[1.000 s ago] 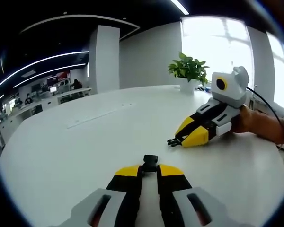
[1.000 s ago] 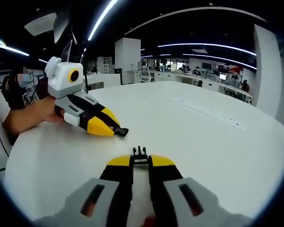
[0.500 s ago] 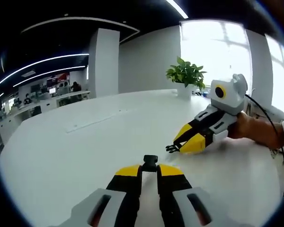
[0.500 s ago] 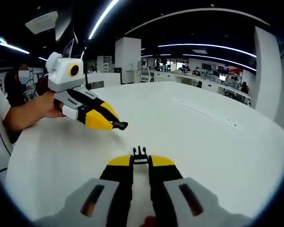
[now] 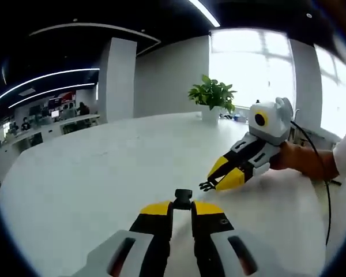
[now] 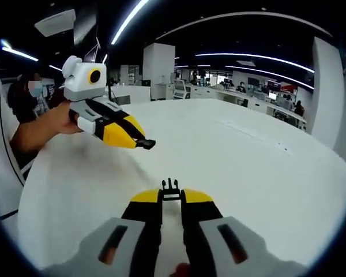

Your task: Snap the two parts of the plastic buckle together until the buckle closes and remains connected.

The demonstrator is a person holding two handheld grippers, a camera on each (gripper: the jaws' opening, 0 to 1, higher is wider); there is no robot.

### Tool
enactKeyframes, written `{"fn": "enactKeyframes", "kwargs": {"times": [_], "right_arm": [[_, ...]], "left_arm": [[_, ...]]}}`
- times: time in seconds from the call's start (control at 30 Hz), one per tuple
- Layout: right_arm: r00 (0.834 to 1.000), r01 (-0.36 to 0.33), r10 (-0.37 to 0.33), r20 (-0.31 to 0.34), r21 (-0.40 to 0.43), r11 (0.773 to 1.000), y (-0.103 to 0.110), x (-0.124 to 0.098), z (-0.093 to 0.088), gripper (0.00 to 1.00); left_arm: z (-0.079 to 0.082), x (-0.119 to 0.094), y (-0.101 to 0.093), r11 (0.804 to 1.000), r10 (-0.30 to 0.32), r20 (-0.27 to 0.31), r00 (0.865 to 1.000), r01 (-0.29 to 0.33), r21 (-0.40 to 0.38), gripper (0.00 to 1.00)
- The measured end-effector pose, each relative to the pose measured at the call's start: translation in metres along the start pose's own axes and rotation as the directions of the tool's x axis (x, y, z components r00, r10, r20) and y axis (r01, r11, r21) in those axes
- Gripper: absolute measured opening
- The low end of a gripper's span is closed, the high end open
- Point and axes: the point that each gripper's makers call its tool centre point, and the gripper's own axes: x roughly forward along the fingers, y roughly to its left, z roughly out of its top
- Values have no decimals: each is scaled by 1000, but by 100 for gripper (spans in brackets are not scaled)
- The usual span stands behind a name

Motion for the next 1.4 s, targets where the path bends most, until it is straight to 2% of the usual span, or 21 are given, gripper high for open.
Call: {"fn": "enactKeyframes", "kwargs": {"times": [0.3, 0.57, 0.77, 0.87, 1.0, 1.13, 1.27, 1.4], "right_arm": [[999, -46, 45, 26, 29, 999, 29, -22, -5, 13], [995, -89, 89, 33, 1, 996, 50, -38, -15, 13], [985, -166, 167, 47, -21, 986, 65, -46, -26, 13], [975, -217, 219, 44, -52, 975, 79, -50, -28, 13], [958, -282, 286, 37, -79, 956, 96, -55, -27, 13], [945, -320, 324, 34, -85, 944, 104, -57, -29, 13], [933, -355, 358, 33, -85, 931, 110, -61, -30, 13], [919, -389, 393, 25, -95, 916, 118, -64, -32, 13]], "left_arm": [[-18, -20, -26, 998, -50, -11, 999, 51, 29, 12], [-28, -41, -32, 996, -66, -7, 998, 67, 52, 12], [-42, -49, -42, 988, -122, -16, 992, 123, 90, 12], [-49, -52, -49, 981, -174, -8, 985, 174, 82, 12], [-58, -57, -66, 961, -258, -17, 966, 259, 96, 12], [-61, -62, -82, 938, -323, -25, 946, 324, 122, 12], [-64, -65, -91, 925, -356, -30, 934, 356, 129, 12], [-69, -66, -94, 921, -369, -40, 929, 371, 117, 12]]}}
